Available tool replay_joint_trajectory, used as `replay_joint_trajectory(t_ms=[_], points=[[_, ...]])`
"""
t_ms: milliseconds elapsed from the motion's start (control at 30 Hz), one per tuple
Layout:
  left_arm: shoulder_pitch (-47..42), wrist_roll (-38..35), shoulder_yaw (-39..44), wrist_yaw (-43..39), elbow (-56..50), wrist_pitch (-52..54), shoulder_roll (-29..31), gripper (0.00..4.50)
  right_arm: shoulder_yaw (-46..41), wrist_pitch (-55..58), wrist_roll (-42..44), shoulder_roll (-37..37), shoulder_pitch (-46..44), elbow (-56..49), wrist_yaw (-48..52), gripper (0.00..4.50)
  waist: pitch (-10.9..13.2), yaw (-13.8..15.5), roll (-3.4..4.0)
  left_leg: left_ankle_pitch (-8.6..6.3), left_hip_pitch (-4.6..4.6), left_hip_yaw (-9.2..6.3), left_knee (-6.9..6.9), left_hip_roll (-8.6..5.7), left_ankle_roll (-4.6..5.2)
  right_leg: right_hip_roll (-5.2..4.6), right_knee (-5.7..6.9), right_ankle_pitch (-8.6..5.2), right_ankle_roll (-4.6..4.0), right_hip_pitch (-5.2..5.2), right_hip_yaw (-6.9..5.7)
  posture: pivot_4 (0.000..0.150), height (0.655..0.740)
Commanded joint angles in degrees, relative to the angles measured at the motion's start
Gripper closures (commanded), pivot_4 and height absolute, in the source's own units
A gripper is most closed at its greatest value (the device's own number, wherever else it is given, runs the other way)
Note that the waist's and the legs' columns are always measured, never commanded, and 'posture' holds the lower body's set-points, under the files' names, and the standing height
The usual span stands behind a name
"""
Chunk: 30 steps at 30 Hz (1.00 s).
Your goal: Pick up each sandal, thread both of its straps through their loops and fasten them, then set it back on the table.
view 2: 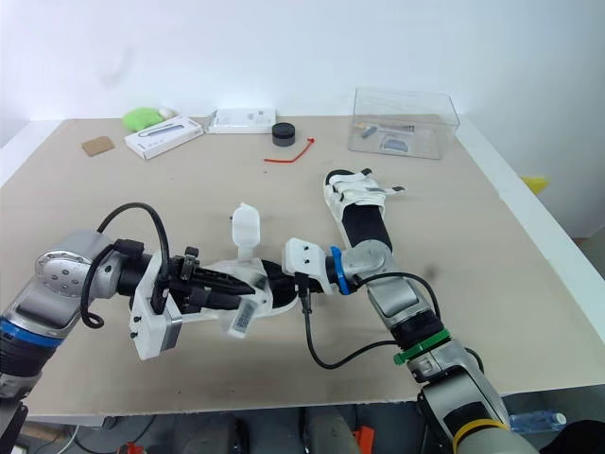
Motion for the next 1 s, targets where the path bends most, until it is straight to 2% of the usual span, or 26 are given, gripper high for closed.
replay_joint_trajectory(t_ms=[33,133,167,333,433,567,633,767,900,1000], points=[[0.20,-2.42,2.41,2.26,-3.96,4.91,0.27,1.63,2.96,0.56,-3.38,-0.19,0.95,2.94,0.34,4.50,0.00,0.00,0.00,0.00,0.01,0.01,0.00,0.03,0.00,0.05,0.00,0.00,0.00,0.00,0.01,0.150,0.7400],[1.12,-5.46,4.51,4.08,-6.49,12.65,0.74,0.24,3.00,0.35,-3.44,-0.10,0.68,3.21,0.61,4.50,0.00,0.00,0.00,0.00,0.05,0.04,0.00,0.14,0.00,0.13,0.00,0.00,-0.02,0.00,0.02,0.150,0.7400],[1.59,-6.45,5.52,4.94,-6.86,15.70,0.95,0.05,3.00,0.16,-3.51,-0.12,0.62,3.36,0.67,4.50,0.00,-0.01,0.00,0.00,0.06,0.07,0.00,0.17,0.00,0.15,0.00,0.00,-0.02,0.00,0.03,0.150,0.7400],[4.56,-10.48,10.51,8.65,-6.19,29.18,1.13,0.05,2.92,-0.45,-3.62,-0.22,0.29,4.15,0.77,4.50,0.00,-0.04,0.01,0.00,0.15,0.17,-0.05,0.25,0.00,0.24,0.00,-0.02,-0.05,-0.01,0.09,0.150,0.7400],[8.24,-15.55,12.83,10.00,-7.19,39.77,1.75,0.05,2.89,-0.76,-3.61,-0.28,0.14,4.48,0.82,4.50,-0.01,-0.09,0.02,0.00,0.24,0.37,-0.12,0.28,-0.01,0.27,0.00,-0.02,-0.06,-0.03,0.13,0.150,0.7400],[16.49,-38.38,17.86,12.69,-16.41,63.89,5.42,0.05,3.00,-0.83,-3.50,-0.27,-0.05,4.59,0.70,4.50,-0.02,-0.67,-0.04,-0.06,0.22,0.57,-0.17,0.41,-0.06,0.19,0.00,-0.03,-0.06,-0.15,0.28,0.150,0.7400],[19.04,-43.45,20.47,14.00,-19.10,68.83,6.43,0.05,3.01,-0.79,-3.42,-0.26,0.03,4.52,0.68,4.50,-0.05,-0.69,-0.13,-0.09,0.21,0.53,-0.16,0.41,-0.10,0.13,0.00,-0.06,-0.08,-0.14,0.31,0.150,0.7400],[27.97,-46.92,24.85,14.61,-26.18,72.91,8.05,0.05,2.94,-0.56,-3.21,0.07,0.00,4.61,0.36,4.50,-0.07,-0.83,-0.10,-0.09,0.25,0.57,-0.18,0.39,-0.12,0.14,0.00,-0.20,-0.32,-0.15,0.38,0.150,0.7400],[35.48,-49.95,25.81,15.61,-29.87,77.43,8.85,0.05,3.05,-0.72,-3.37,0.45,-0.38,5.06,0.27,4.50,-0.07,-0.82,-0.11,-0.11,0.27,0.57,-0.20,0.40,-0.15,0.14,-0.01,-0.26,-0.42,-0.16,0.40,0.150,0.7400],[39.00,-47.60,24.07,16.31,-29.29,78.69,8.38,0.05,3.04,-0.81,-3.40,0.60,-0.79,5.48,0.27,4.50,-0.07,-0.84,-0.10,-0.10,0.33,0.58,-0.19,0.39,-0.16,0.16,0.00,-0.25,-0.42,-0.16,0.41,0.150,0.7400]])
